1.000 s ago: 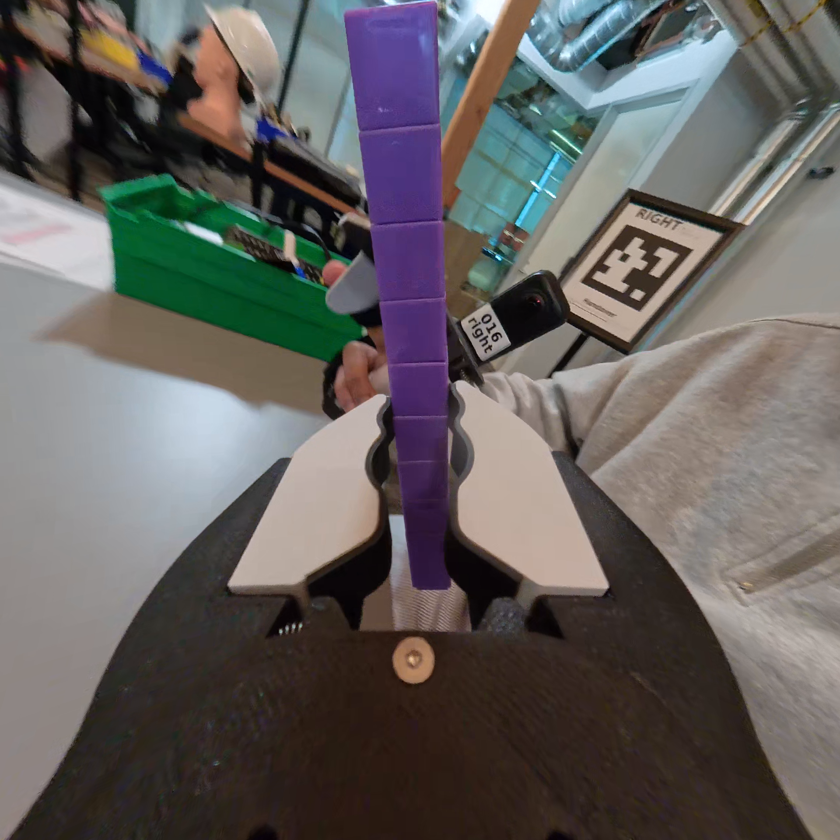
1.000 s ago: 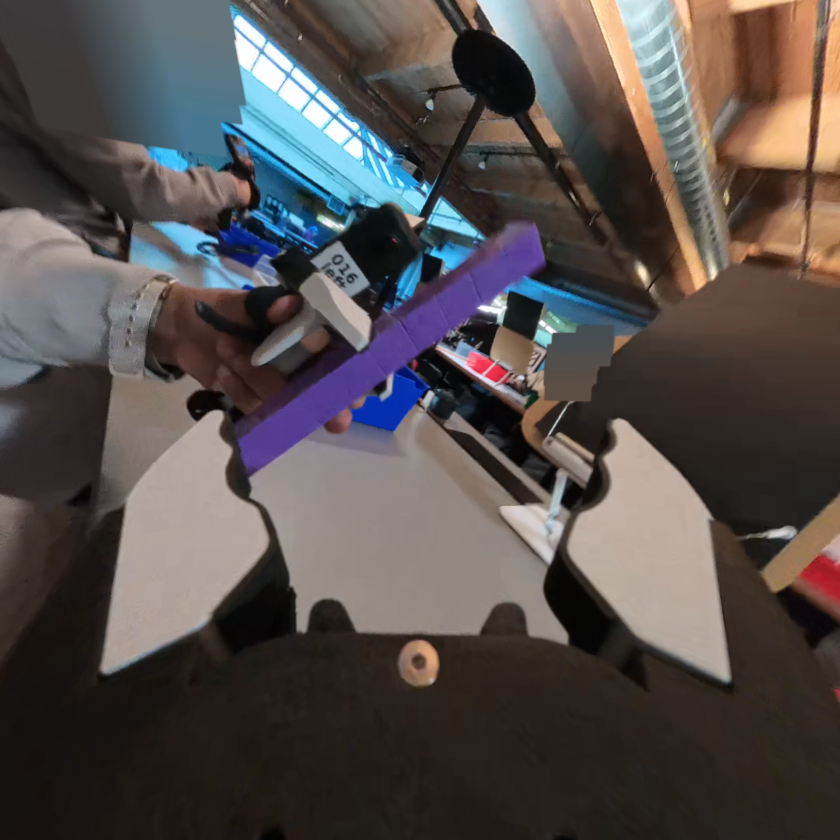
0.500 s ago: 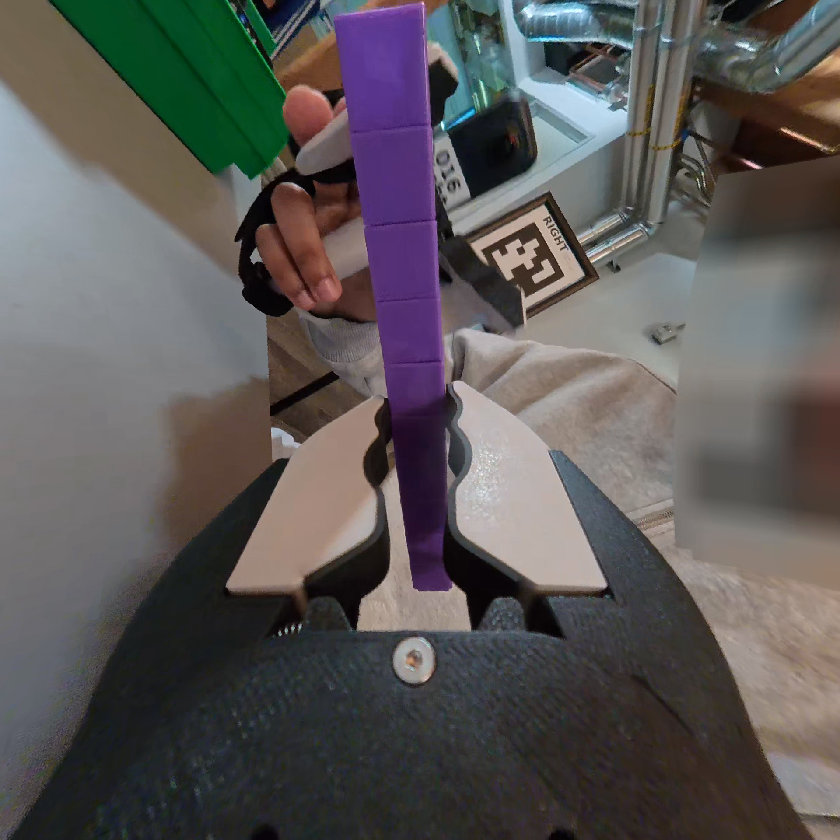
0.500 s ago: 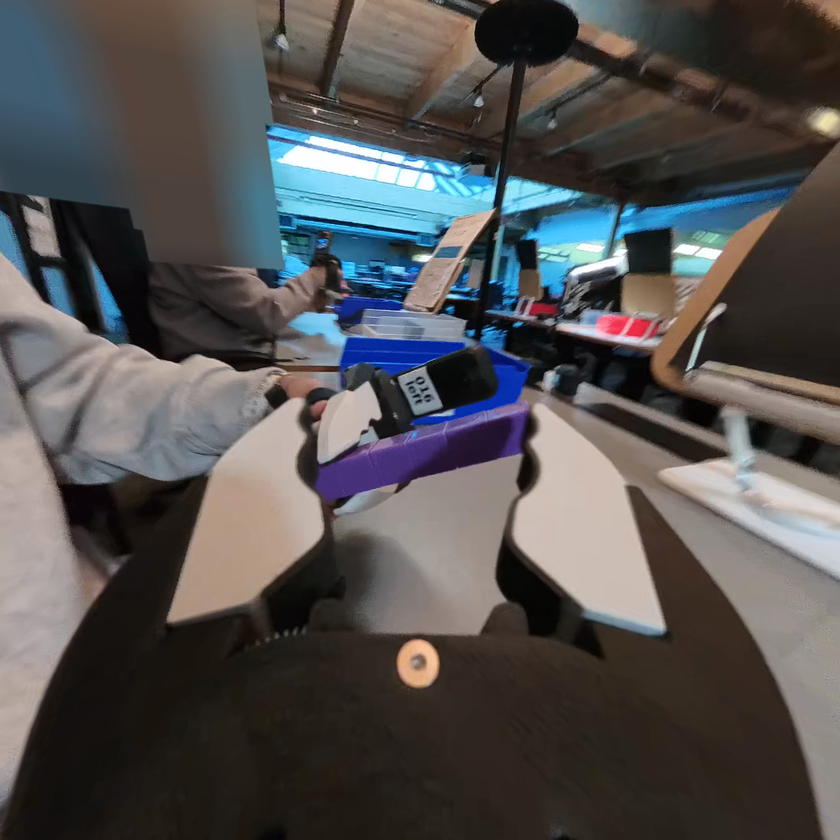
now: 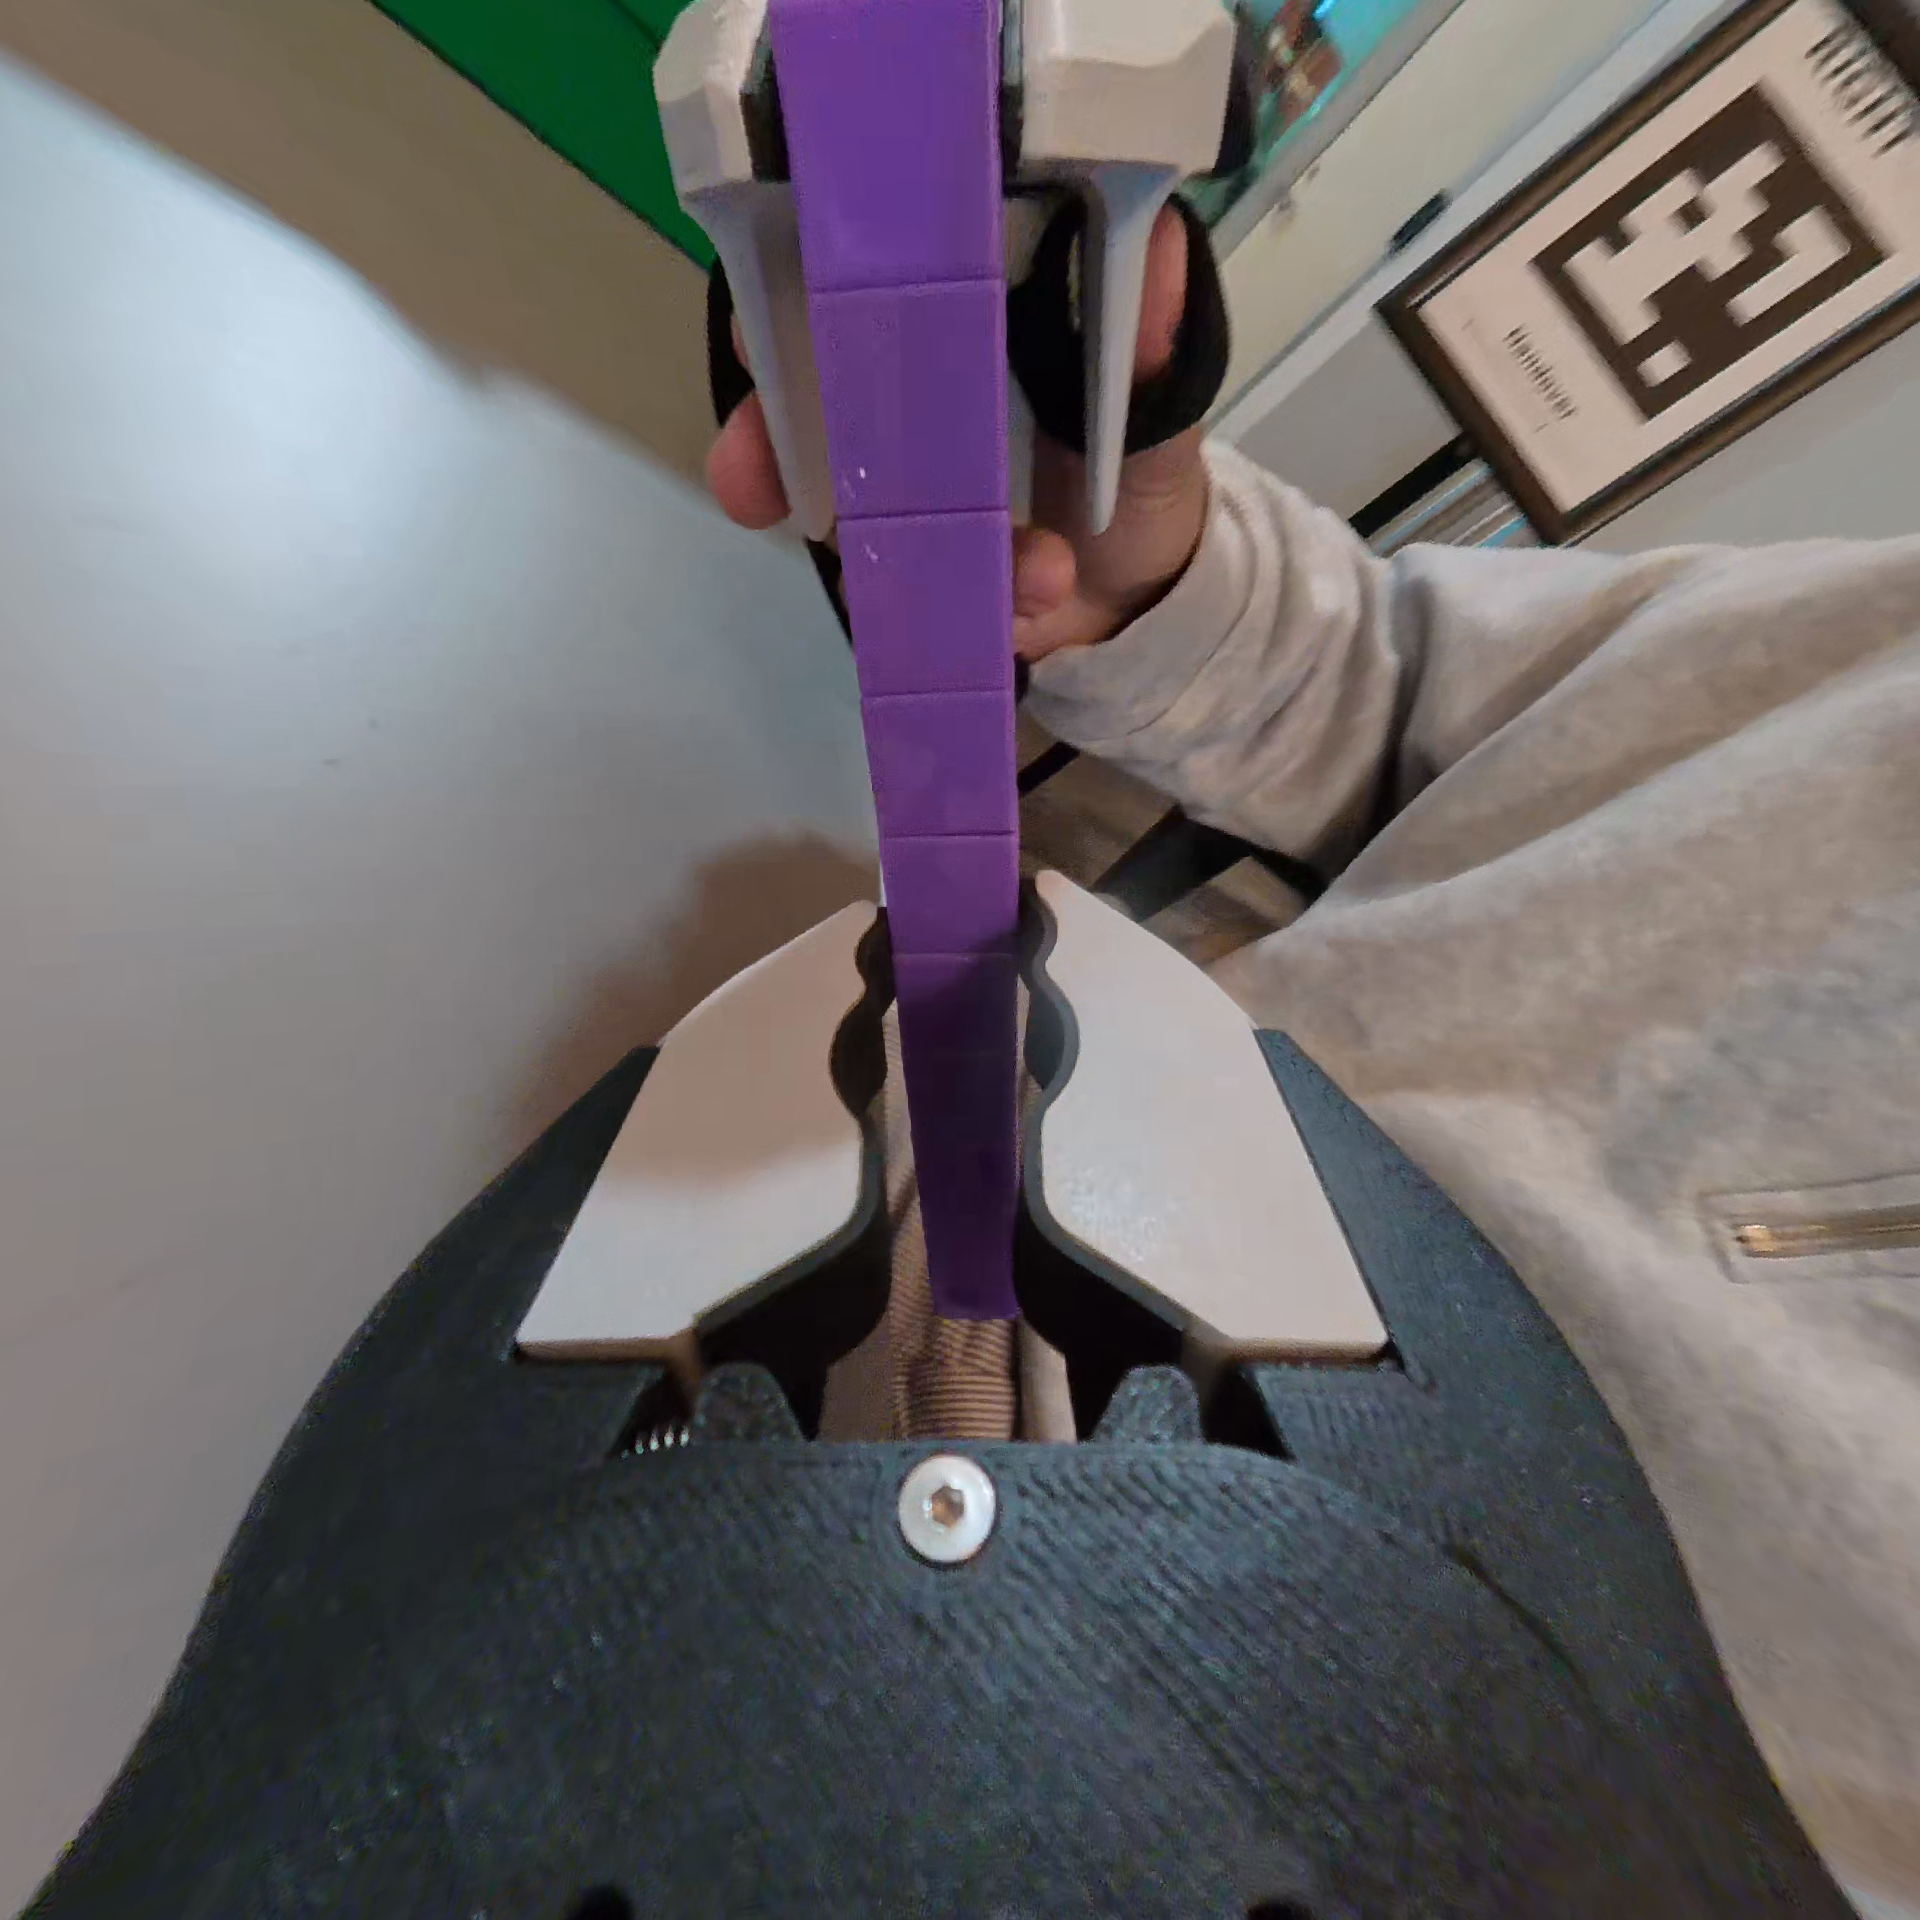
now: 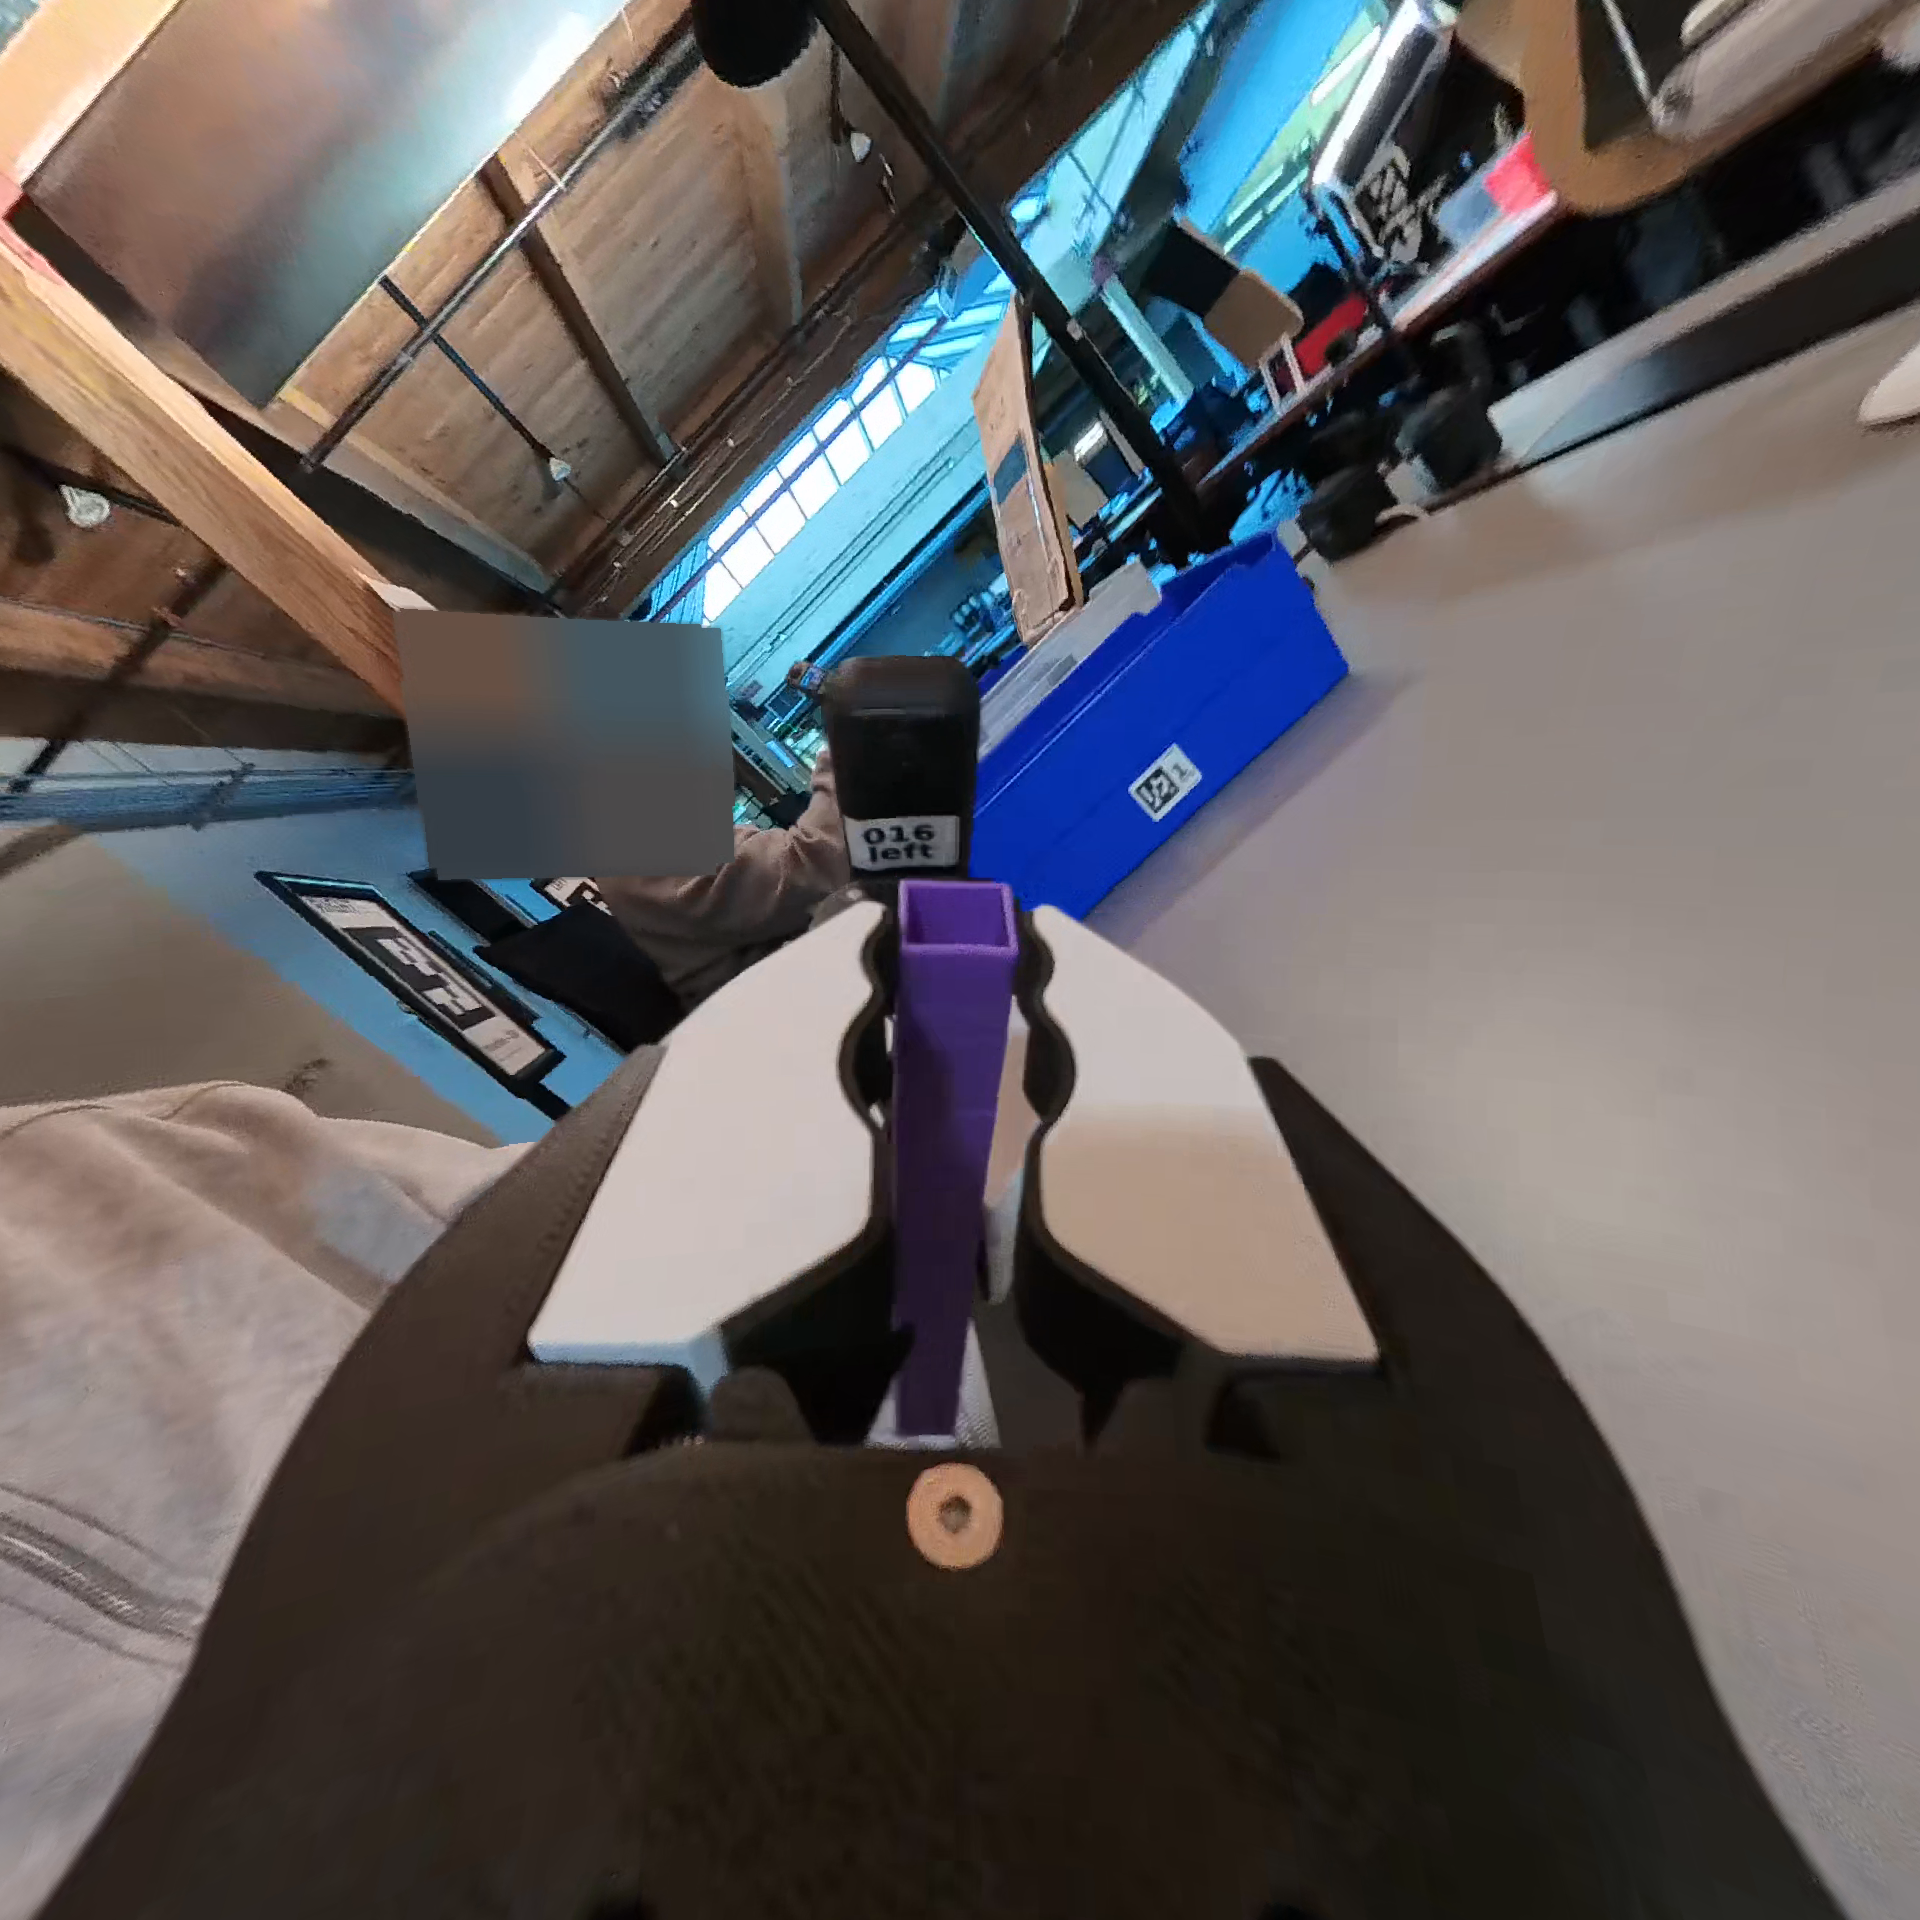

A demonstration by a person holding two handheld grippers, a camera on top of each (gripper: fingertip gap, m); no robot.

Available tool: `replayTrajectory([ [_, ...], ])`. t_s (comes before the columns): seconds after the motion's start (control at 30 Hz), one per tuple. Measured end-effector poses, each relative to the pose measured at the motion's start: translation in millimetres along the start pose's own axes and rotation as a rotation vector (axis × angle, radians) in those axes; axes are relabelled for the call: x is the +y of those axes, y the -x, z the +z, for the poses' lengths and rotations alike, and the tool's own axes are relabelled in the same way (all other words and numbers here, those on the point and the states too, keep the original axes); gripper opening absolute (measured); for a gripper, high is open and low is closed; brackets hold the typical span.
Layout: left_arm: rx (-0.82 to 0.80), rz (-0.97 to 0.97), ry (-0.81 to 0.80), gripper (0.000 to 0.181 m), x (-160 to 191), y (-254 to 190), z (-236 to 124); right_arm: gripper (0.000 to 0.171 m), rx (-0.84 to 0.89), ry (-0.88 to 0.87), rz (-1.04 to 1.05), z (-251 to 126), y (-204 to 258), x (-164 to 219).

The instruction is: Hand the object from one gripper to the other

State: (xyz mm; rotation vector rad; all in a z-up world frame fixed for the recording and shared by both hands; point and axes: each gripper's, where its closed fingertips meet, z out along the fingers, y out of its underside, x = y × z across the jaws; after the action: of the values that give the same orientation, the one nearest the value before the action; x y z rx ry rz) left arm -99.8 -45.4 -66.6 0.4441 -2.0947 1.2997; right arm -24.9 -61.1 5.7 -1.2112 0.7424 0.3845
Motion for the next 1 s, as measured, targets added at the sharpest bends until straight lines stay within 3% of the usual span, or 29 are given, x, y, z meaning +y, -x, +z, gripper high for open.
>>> replayTrajectory([
  [0.2, -0.013, 0.022, -0.034, 0.026, -5, 0, 3, 0.022, -0.013, 0.016, 0.010, 1, 3, -1],
  [0.4, 0.103, -0.008, -0.158, 0.076, -23, -16, -4, 0.022, -0.056, -0.021, 0.010, -2, 19, -15],
  [0.5, 0.151, -0.023, -0.284, 0.085, -40, -20, -18, 0.022, -0.065, -0.048, -0.050, -6, 26, -25],
  [0.7, 0.287, -0.154, -0.515, 0.085, -63, -13, -54, 0.021, -0.123, -0.177, -0.188, -21, 42, -47],
  [1.0, 0.322, -0.380, -0.583, 0.079, -56, 23, -55, 0.022, -0.036, -0.480, -0.457, -67, 60, -97],
])
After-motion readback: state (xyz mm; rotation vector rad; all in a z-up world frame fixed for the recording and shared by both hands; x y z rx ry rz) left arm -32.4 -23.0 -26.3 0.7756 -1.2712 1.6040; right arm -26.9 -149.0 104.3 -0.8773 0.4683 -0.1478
